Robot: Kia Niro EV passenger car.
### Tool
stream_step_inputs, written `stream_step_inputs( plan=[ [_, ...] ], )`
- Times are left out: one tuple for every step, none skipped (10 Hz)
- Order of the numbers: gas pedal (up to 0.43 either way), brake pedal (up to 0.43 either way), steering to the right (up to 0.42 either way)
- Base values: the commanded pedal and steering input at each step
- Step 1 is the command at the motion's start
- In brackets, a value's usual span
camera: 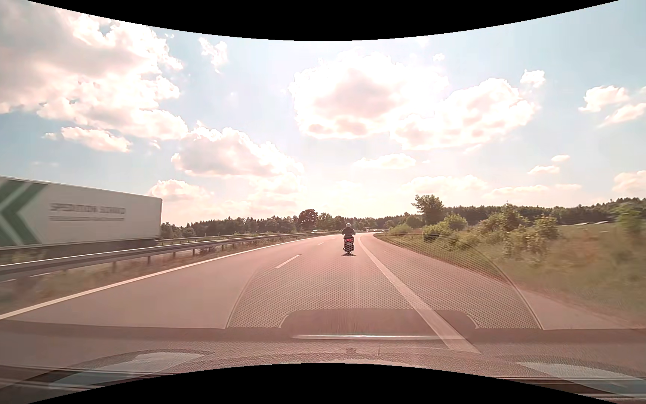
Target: Follow the waypoints while adhering to traffic rules and regulations
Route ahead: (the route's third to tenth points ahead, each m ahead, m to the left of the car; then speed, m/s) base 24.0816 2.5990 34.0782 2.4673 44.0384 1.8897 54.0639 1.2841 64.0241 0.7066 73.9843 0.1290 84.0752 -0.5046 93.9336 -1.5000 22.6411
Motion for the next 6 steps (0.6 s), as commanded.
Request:
stream_step_inputs(
  plan=[
    [0.311, 0.012, 0.005],
    [0.311, 0.012, 0.005],
    [0.311, 0.012, 0.005],
    [0.311, 0.012, 0.005],
    [0.311, 0.012, 0.004],
    [0.311, 0.012, 0.005]
  ],
)
